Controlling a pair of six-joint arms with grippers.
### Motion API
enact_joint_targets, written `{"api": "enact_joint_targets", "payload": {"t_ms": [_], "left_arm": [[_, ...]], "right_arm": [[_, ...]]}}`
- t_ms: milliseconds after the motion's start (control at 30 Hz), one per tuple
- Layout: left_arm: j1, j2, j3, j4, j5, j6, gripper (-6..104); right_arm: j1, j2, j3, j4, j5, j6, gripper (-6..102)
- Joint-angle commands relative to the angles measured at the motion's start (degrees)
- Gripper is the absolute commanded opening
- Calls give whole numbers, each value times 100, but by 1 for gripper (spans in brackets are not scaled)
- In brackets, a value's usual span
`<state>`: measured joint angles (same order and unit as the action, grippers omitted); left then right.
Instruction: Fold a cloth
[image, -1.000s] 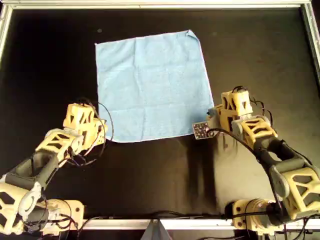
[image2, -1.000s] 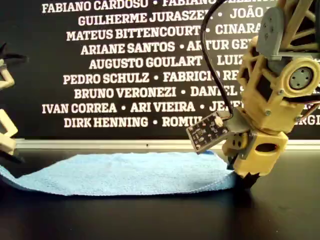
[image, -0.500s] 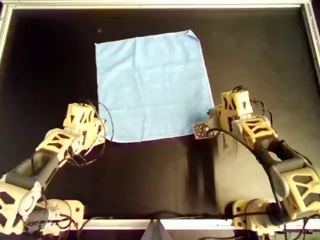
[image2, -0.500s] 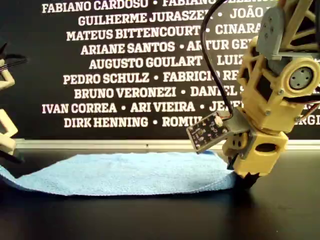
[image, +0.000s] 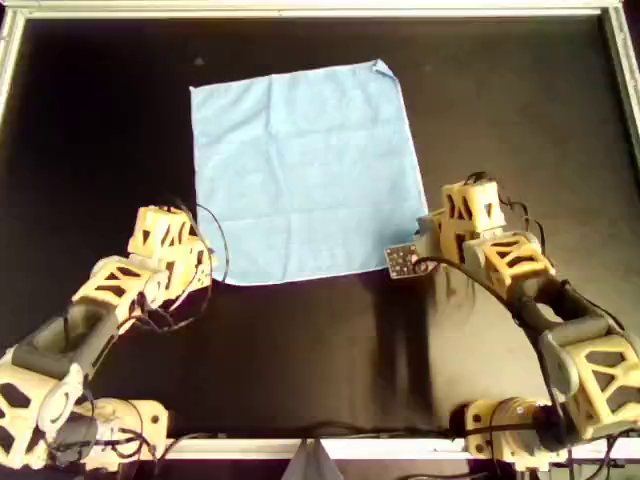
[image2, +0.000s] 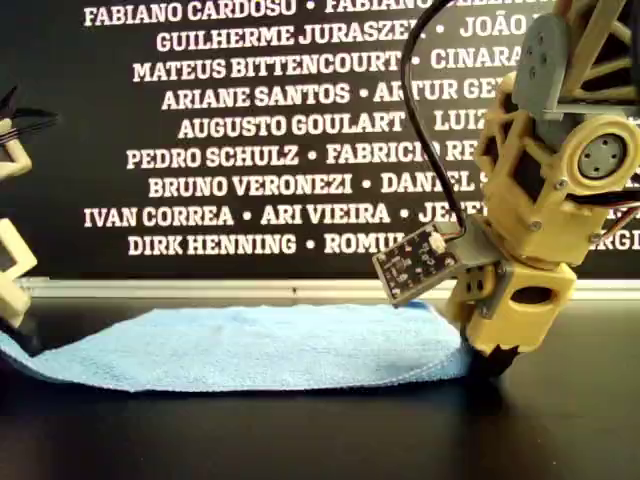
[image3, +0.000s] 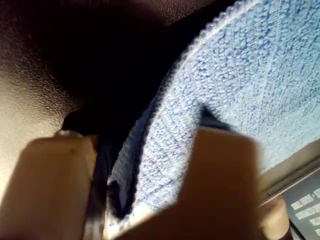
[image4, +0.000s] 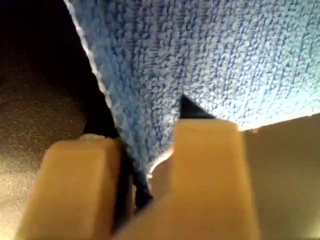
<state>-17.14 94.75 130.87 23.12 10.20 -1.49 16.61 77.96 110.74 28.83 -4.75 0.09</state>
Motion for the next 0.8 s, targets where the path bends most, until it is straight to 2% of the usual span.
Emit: {"api": "enact_joint_targets", "payload": {"t_ms": [0,67,133,300,467,633,767], "left_arm": [[-158,167,-53,44,-18,-9,14],[-158,246,-53,44,-18,-9,0],[-158,290,-18,62,-18,-9,-4],[-149,352,79,62,-18,70,0],[-149,360,79,70,-26,79,0],[-149,519,79,70,-26,88,0],[-105,1107,88,70,-26,97,0]], "right_arm": [[35,62,-343,-132,-18,44,-1],[26,53,-343,-132,-18,35,-4],[26,123,-264,-132,-18,35,0],[26,352,-141,-132,-18,88,1],[35,1406,527,-132,-18,510,1],[44,2540,1459,-132,-18,519,1],[44,3164,2118,-132,-18,448,1]]}}
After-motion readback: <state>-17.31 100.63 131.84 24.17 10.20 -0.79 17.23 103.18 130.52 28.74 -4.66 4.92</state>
